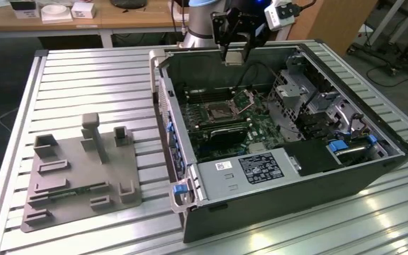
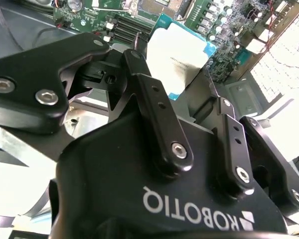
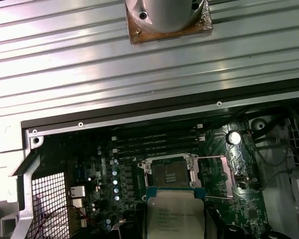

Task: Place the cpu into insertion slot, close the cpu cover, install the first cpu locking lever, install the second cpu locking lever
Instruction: 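Place the cpu into insertion slot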

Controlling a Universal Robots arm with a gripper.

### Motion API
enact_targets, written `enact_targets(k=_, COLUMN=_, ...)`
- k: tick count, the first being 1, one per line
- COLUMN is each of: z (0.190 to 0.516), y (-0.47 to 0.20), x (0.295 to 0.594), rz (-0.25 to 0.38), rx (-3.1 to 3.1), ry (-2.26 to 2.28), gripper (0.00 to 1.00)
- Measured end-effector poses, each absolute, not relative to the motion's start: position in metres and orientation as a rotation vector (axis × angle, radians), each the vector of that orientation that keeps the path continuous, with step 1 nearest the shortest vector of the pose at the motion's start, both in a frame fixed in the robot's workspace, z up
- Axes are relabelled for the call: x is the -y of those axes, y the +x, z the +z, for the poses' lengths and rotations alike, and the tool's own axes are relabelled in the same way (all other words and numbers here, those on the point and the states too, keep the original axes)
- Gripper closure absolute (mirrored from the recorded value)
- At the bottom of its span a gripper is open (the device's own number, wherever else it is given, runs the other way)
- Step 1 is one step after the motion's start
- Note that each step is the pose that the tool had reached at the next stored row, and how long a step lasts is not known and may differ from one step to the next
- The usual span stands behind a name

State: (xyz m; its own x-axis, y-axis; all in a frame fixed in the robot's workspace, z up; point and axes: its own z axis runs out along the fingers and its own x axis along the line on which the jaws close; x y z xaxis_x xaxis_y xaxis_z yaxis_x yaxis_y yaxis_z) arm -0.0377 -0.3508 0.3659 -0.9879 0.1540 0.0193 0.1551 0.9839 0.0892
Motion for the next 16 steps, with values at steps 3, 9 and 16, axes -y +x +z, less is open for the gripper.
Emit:
enact_targets(k=3, z=0.3658, y=-0.0377, x=0.3508, rz=-0.142, rx=3.115, ry=-0.270, gripper=0.46)
enact_targets(k=9, z=0.3656, y=-0.0378, x=0.3508, rz=-0.142, rx=3.111, ry=-0.327, gripper=0.46)
enact_targets(k=16, z=0.3655, y=-0.0378, x=0.3508, rz=-0.143, rx=3.106, ry=-0.390, gripper=0.46)
